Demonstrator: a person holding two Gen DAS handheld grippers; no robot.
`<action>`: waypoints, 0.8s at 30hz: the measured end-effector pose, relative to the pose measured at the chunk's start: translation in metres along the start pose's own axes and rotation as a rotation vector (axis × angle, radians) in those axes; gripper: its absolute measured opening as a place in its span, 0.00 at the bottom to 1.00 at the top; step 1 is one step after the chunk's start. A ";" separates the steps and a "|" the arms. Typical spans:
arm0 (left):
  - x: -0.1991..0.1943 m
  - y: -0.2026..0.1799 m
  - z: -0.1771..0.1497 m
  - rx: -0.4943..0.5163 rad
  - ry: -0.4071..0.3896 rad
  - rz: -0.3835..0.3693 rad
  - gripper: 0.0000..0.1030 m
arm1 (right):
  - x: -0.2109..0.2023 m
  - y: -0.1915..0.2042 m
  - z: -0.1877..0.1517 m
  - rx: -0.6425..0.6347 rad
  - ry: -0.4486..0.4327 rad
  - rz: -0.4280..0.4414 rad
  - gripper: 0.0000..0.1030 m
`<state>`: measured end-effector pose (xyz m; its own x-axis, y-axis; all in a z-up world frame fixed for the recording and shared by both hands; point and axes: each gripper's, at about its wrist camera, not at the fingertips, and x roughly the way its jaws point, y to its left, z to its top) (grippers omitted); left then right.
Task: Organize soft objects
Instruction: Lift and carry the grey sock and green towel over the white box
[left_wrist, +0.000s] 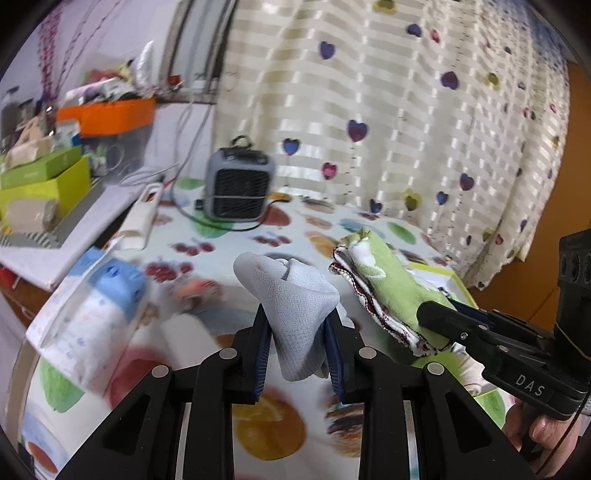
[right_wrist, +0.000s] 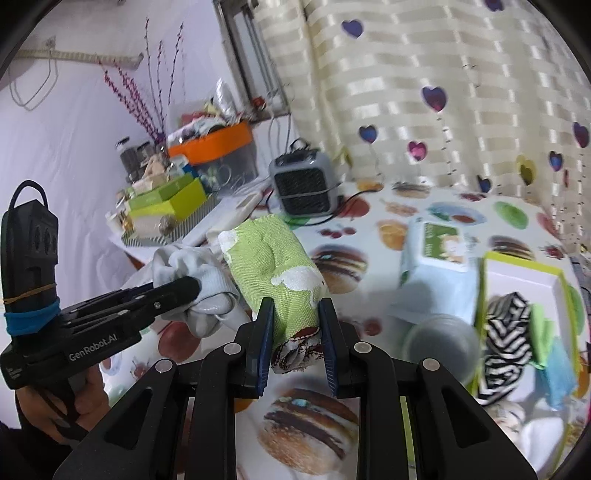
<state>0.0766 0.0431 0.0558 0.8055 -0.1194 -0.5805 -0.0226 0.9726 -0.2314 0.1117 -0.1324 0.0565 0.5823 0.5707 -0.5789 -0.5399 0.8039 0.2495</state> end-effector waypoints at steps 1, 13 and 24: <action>0.000 -0.005 0.001 0.009 -0.001 -0.009 0.25 | -0.005 -0.003 0.000 0.006 -0.010 -0.008 0.24; 0.004 -0.066 0.017 0.097 -0.023 -0.118 0.25 | -0.059 -0.049 0.000 0.087 -0.104 -0.108 0.24; 0.021 -0.124 0.032 0.177 -0.020 -0.223 0.25 | -0.103 -0.103 -0.003 0.175 -0.180 -0.228 0.24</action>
<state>0.1159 -0.0738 0.0974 0.7907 -0.3320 -0.5144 0.2587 0.9427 -0.2109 0.1060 -0.2745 0.0881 0.7825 0.3810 -0.4925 -0.2803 0.9218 0.2677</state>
